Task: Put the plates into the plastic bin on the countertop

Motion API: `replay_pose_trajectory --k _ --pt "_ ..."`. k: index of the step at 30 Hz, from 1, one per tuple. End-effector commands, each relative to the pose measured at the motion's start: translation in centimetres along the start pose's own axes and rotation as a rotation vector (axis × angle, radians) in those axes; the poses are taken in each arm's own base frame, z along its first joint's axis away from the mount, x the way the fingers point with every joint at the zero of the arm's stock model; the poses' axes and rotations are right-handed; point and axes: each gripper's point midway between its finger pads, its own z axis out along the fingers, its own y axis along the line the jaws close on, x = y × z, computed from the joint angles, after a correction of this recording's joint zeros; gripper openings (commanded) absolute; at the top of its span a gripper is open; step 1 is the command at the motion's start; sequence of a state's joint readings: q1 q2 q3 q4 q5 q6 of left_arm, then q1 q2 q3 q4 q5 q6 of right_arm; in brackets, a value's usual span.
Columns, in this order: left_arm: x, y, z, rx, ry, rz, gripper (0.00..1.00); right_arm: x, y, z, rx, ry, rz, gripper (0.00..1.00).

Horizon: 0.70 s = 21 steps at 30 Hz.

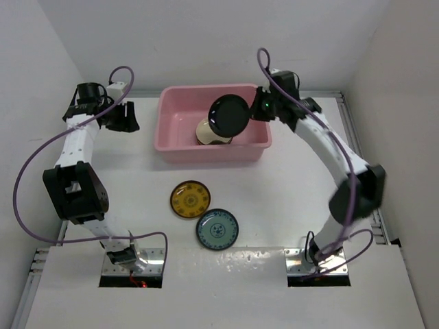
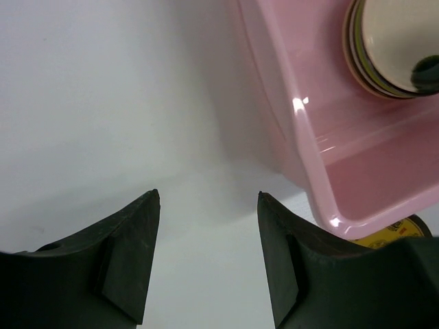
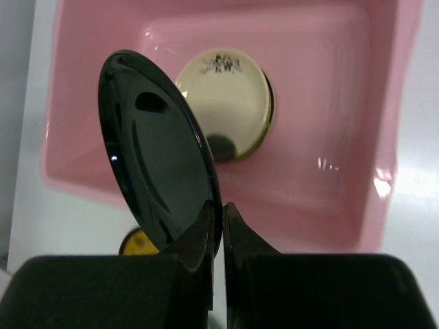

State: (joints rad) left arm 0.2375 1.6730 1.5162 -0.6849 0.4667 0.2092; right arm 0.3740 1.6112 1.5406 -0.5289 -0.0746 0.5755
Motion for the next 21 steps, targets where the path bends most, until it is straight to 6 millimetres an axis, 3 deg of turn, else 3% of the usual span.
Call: replay_pose_trajectory --k 1,2,3,4,5,6,8,10,15,17,19,21 --pt "-0.5 1.8 -1.0 -0.058 -0.028 -0.004 0.61 -3.7 0.5 6.5 -0.07 -0.019 0.013 0.0" --pt "-0.4 2.2 -1.2 -0.065 -0.029 -0.01 0.61 -5.0 0.7 7.2 -0.086 -0.035 0.019 0.0" --pt "-0.2 2.3 -0.9 -0.063 -0.021 -0.014 0.61 -3.8 0.0 9.9 -0.075 0.006 0.03 0.0" --pt "-0.1 2.4 -0.9 -0.072 -0.018 -0.014 0.61 -4.4 0.2 11.7 -0.099 0.009 0.034 0.0" --pt "0.2 2.9 -0.8 -0.077 -0.012 -0.026 0.61 -3.3 -0.5 13.9 -0.094 0.04 0.058 0.0" --pt "0.4 3.0 -0.5 -0.075 -0.004 -0.03 0.61 -4.0 -0.3 14.4 -0.11 0.026 0.066 0.0" --pt "0.8 3.7 -0.4 -0.089 0.005 -0.041 0.61 -3.0 -0.6 17.1 -0.129 0.045 0.109 0.0" --pt "1.2 4.2 -0.2 -0.093 0.013 -0.053 0.61 -1.9 -1.6 18.6 -0.116 0.064 0.136 0.0" --pt "2.4 5.3 0.2 -0.105 0.047 -0.075 0.61 -0.7 -2.1 19.7 -0.116 0.084 0.161 0.0" --pt "2.4 5.5 0.4 -0.105 0.048 -0.076 0.61 0.8 -2.1 20.1 -0.127 0.127 0.173 0.0" --pt "2.3 5.7 0.7 -0.104 0.05 -0.077 0.61 1.9 -2.1 20.1 -0.127 0.162 0.182 0.05" --pt "2.2 5.8 0.9 -0.104 0.051 -0.077 0.61 3.8 -2.4 19.8 -0.11 0.217 0.16 0.2"
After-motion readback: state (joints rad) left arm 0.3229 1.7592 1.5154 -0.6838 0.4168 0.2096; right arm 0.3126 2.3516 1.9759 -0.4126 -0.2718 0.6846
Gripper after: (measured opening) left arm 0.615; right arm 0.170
